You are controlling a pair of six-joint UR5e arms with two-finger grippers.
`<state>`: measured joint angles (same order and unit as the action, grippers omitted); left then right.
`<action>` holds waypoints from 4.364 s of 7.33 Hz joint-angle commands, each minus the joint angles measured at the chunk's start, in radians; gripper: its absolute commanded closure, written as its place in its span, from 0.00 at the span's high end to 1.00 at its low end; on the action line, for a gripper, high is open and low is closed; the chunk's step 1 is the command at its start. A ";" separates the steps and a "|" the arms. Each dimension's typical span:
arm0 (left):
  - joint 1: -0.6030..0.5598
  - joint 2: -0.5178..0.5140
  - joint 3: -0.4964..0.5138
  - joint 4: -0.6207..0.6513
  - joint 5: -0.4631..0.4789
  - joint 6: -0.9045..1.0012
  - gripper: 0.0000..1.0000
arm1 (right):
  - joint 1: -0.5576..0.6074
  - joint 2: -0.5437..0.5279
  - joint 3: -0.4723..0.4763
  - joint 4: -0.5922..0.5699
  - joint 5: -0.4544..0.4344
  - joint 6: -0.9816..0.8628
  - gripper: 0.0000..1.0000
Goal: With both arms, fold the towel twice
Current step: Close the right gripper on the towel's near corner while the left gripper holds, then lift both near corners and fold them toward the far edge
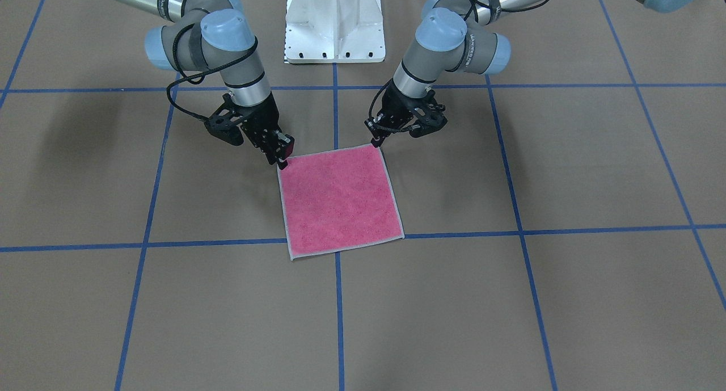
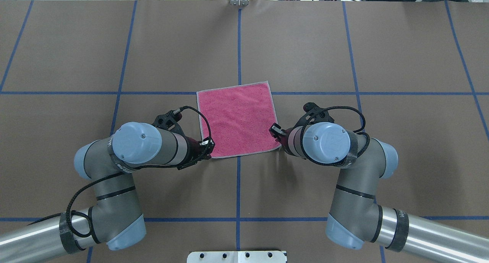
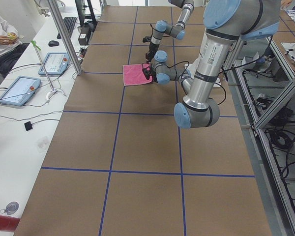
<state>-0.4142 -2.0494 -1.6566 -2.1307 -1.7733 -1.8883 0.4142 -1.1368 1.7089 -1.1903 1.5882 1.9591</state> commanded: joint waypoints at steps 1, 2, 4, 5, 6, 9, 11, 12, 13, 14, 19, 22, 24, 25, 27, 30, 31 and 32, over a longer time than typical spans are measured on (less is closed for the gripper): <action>0.000 0.000 -0.002 0.000 0.000 0.000 0.00 | 0.000 0.002 0.000 0.001 -0.001 0.000 0.31; 0.000 0.000 0.000 0.000 0.000 0.000 0.00 | 0.000 0.008 0.000 0.000 -0.001 0.000 0.31; 0.000 0.000 -0.002 0.000 0.000 0.000 0.00 | 0.000 0.008 0.000 0.002 -0.001 0.000 0.31; 0.000 0.000 -0.002 0.000 0.000 0.000 0.00 | 0.000 0.008 -0.002 0.000 -0.001 0.000 0.31; 0.000 0.000 -0.002 0.000 0.000 0.000 0.00 | 0.000 0.008 -0.003 0.000 -0.001 0.000 0.31; 0.000 0.000 -0.003 0.000 0.000 0.000 0.00 | 0.000 0.009 -0.008 0.002 0.001 0.001 0.21; 0.000 -0.002 -0.003 0.000 0.000 0.000 0.00 | 0.000 0.012 -0.003 0.002 0.001 0.007 0.00; 0.000 -0.002 -0.005 0.000 0.000 0.000 0.00 | 0.000 0.012 -0.002 0.003 0.001 0.007 0.00; 0.000 -0.003 -0.008 0.000 0.000 0.000 0.00 | 0.000 0.011 0.003 0.003 0.001 0.006 0.00; -0.006 -0.003 -0.012 0.000 -0.006 0.000 0.00 | 0.003 0.009 0.017 0.002 0.001 0.004 0.00; -0.037 0.002 -0.037 -0.002 -0.066 0.124 0.00 | -0.011 -0.021 0.129 -0.040 0.004 0.009 0.00; -0.074 0.023 -0.077 0.000 -0.121 0.126 0.00 | -0.024 -0.026 0.143 -0.040 0.003 0.009 0.00; -0.087 0.020 -0.077 0.002 -0.129 0.146 0.00 | -0.025 -0.034 0.143 -0.040 0.004 0.006 0.00; -0.089 0.020 -0.074 0.002 -0.123 0.146 0.00 | -0.023 -0.031 0.138 -0.041 0.004 0.001 0.00; -0.110 0.017 -0.068 0.005 -0.121 0.146 0.00 | 0.000 -0.026 0.130 -0.041 0.006 -0.002 0.00; -0.141 0.002 -0.058 0.008 -0.121 0.146 0.00 | 0.034 -0.017 0.124 -0.043 0.007 -0.003 0.00; -0.143 -0.017 -0.058 0.015 -0.121 0.144 0.00 | 0.038 -0.012 0.124 -0.043 0.007 -0.003 0.00; -0.150 -0.034 -0.058 0.040 -0.121 0.146 0.00 | 0.046 -0.008 0.124 -0.044 0.007 -0.003 0.00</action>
<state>-0.5568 -2.0628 -1.7155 -2.1116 -1.8945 -1.7432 0.4513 -1.1498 1.8335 -1.2337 1.5953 1.9559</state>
